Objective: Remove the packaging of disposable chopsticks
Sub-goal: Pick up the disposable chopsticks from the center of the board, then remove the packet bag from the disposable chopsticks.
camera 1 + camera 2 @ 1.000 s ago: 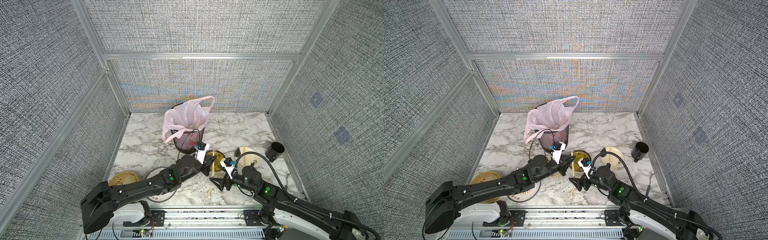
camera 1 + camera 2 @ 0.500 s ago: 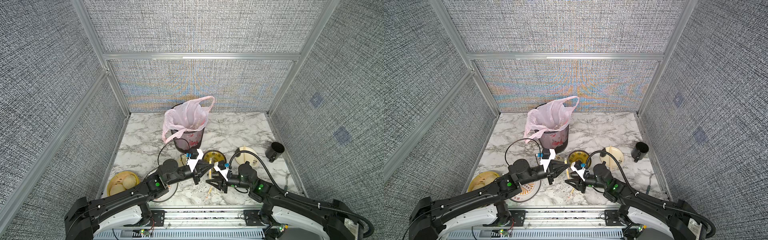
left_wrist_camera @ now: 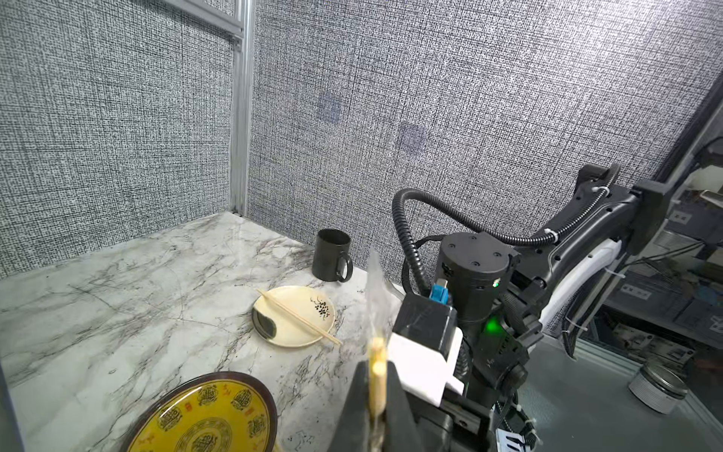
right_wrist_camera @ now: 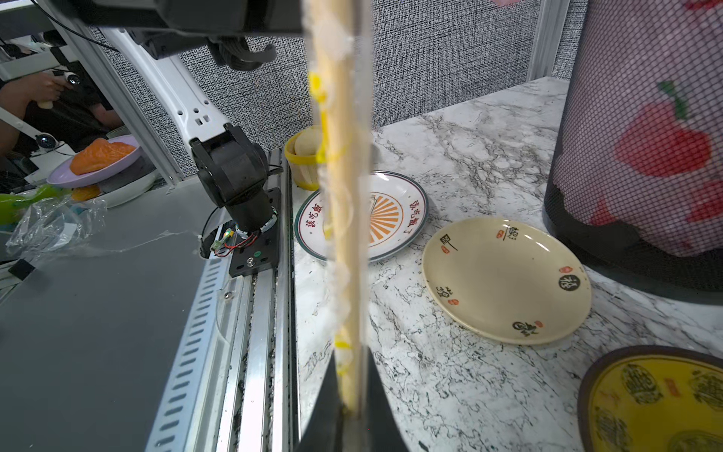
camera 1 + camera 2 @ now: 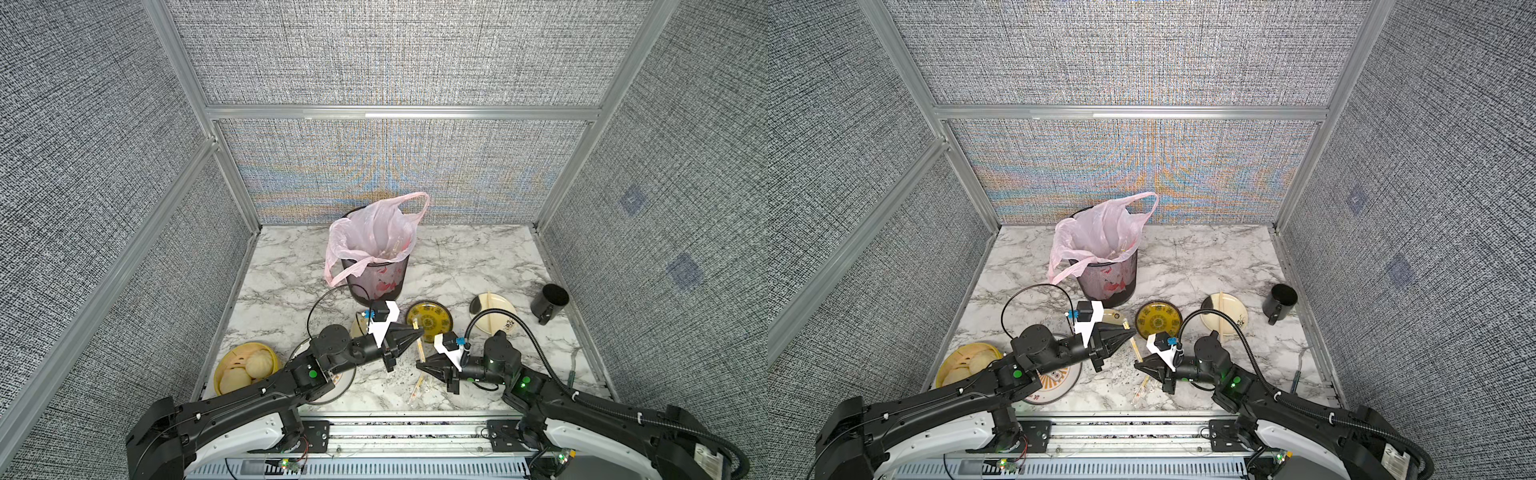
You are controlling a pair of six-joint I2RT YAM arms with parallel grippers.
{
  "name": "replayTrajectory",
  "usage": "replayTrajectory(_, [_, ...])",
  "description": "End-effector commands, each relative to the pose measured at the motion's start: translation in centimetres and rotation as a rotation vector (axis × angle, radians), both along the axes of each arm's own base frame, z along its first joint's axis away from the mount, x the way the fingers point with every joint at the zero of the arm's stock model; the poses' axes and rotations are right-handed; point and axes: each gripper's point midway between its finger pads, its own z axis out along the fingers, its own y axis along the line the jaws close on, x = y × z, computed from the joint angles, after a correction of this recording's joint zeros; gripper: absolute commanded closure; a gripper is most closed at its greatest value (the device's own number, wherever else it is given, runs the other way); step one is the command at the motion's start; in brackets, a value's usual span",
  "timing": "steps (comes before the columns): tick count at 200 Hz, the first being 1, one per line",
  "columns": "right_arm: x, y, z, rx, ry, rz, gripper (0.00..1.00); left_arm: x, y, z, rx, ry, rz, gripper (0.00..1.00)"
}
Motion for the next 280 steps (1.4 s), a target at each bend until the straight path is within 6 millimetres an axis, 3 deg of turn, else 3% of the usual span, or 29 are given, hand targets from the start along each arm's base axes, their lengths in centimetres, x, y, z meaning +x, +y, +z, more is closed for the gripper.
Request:
replayTrajectory(1, [0.8, 0.0, 0.7, 0.024, 0.002, -0.042, 1.0, -1.0, -0.1, 2.3, -0.097, -0.047, -0.051, 0.87])
replayTrajectory(33, [0.1, 0.2, 1.3, 0.047, -0.029, 0.005, 1.0, -1.3, -0.6, 3.1, -0.122, -0.048, -0.086, 0.61])
replayTrajectory(44, [-0.2, 0.1, 1.4, 0.056, -0.04, 0.016, 1.0, -1.2, -0.4, 3.5, -0.134, -0.053, -0.076, 0.59])
replayTrajectory(96, [-1.0, -0.4, 1.6, 0.07, -0.074, 0.038, 1.0, -1.0, 0.6, 5.1, -0.167, -0.082, -0.039, 0.65])
replayTrajectory(160, [-0.9, -0.4, 1.7, 0.075, -0.081, 0.031, 1.0, -0.8, -0.5, 5.1, -0.155, -0.078, -0.058, 0.91])
replayTrajectory(180, [-0.8, -0.4, 1.6, 0.073, -0.08, 0.026, 1.0, -1.0, -0.6, 4.9, -0.15, -0.082, -0.069, 0.9])
replayTrajectory(201, [-0.7, -0.4, 1.6, 0.069, -0.079, 0.026, 1.0, -1.0, -0.6, 5.2, -0.153, -0.087, -0.067, 0.75])
replayTrajectory(280, [-0.8, -0.2, 1.6, 0.069, -0.075, 0.033, 1.0, -0.3, -1.6, 4.3, -0.118, -0.069, -0.06, 0.8])
